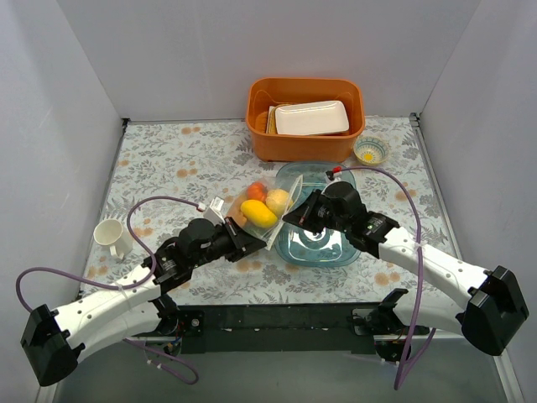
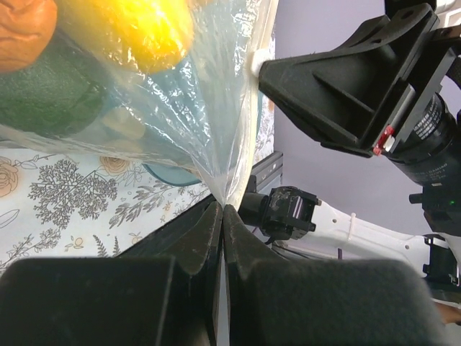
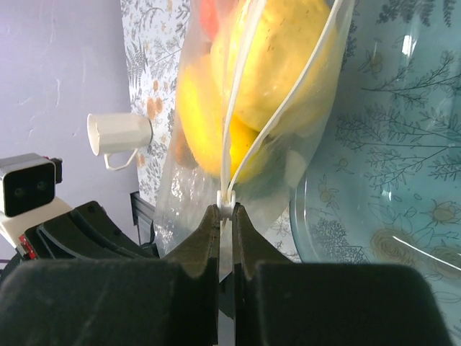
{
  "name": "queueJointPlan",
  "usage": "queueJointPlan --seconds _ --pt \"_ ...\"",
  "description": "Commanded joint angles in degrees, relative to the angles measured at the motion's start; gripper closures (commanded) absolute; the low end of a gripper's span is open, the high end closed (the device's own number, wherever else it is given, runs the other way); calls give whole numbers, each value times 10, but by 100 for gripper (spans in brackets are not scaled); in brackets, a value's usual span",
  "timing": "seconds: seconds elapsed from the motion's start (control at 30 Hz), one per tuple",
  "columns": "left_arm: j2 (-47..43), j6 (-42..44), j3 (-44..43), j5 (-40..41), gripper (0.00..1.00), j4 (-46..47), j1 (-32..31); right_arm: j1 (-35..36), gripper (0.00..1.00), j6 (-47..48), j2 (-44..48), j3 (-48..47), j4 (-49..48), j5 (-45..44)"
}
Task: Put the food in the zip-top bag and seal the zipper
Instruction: Zip the zipper food storage bag at the center of the board.
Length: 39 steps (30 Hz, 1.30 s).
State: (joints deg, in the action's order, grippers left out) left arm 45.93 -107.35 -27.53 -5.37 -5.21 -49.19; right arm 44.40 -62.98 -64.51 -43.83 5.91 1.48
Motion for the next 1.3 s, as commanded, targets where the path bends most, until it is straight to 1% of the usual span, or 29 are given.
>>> queueJointPlan --seconds 0.0,0.37,0.43,0.67,0.77,0.87,1.27 --pt "-27 10 -24 11 100 -48 -5 -24 99 14 16 -21 -21 -39" --pt "-37 17 -36 26 100 -81 -4 -50 99 14 11 -11 -41 -19" --pt "-38 18 -38 26 100 -87 -5 -55 99 14 10 -10 -44 -1" --pt "-36 49 -53 3 100 -100 -5 -66 99 11 0 -9 -54 16" --pt "-35 63 -61 -2 100 -109 -5 -71 99 4 -4 -2 -85 32" --pt "-43 71 -67 2 100 -127 -4 -77 99 2 -9 -2 -91 39" --pt "-59 79 -79 12 100 -172 -5 -90 99 7 -19 -6 -105 44"
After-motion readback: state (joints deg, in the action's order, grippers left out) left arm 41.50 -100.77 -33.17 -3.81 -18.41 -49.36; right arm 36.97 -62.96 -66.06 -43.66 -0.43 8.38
